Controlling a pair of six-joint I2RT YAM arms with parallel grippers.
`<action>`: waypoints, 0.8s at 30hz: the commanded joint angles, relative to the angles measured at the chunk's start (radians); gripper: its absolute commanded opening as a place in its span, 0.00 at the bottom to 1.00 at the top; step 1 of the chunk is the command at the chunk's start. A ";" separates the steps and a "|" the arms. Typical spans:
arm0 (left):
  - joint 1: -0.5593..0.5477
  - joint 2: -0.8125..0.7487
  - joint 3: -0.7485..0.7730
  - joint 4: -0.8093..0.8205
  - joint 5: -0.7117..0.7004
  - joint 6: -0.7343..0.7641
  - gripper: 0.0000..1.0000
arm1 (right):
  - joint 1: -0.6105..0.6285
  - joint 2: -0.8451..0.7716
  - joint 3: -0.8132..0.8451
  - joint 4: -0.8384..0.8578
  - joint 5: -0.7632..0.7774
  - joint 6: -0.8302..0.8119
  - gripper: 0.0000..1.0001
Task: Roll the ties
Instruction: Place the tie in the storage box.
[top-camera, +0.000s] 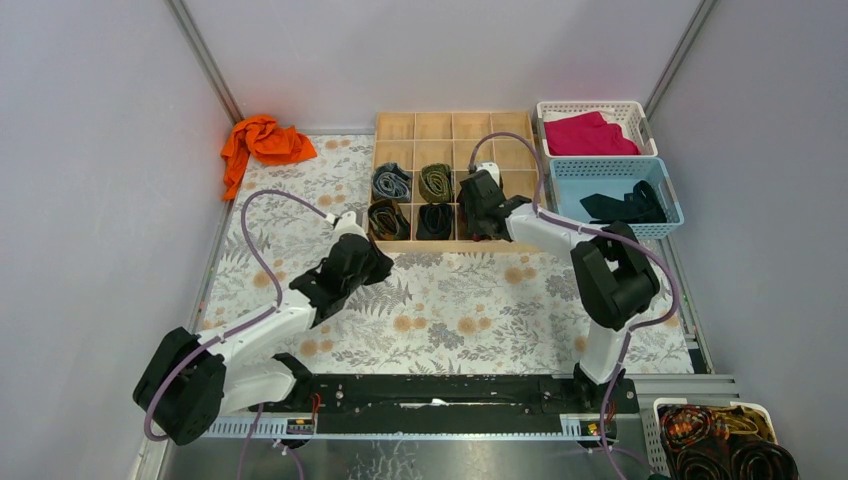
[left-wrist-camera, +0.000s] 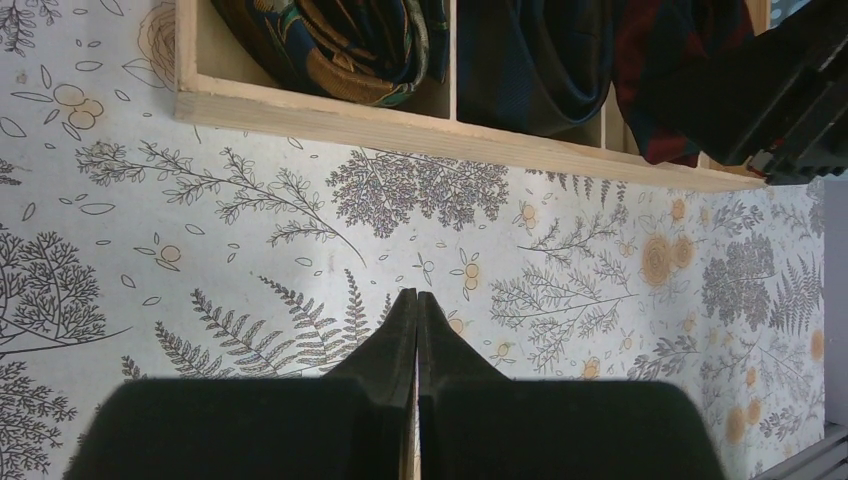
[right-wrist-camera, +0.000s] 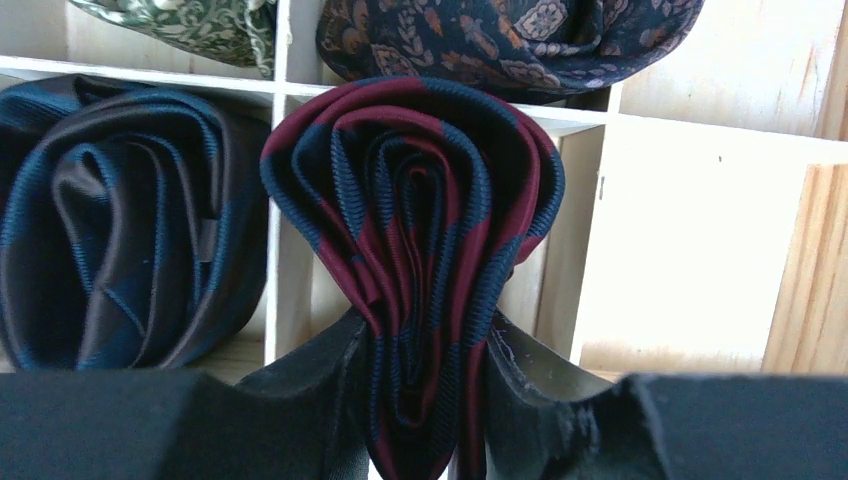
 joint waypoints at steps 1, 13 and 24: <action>-0.007 -0.033 -0.014 -0.018 -0.024 0.021 0.00 | -0.024 0.041 0.039 -0.012 0.016 -0.060 0.00; -0.007 -0.038 -0.025 -0.005 -0.037 0.024 0.00 | -0.046 0.159 0.063 0.008 0.056 -0.095 0.00; -0.007 -0.038 -0.026 -0.019 -0.030 0.021 0.00 | -0.044 -0.010 -0.033 0.019 -0.029 -0.084 0.53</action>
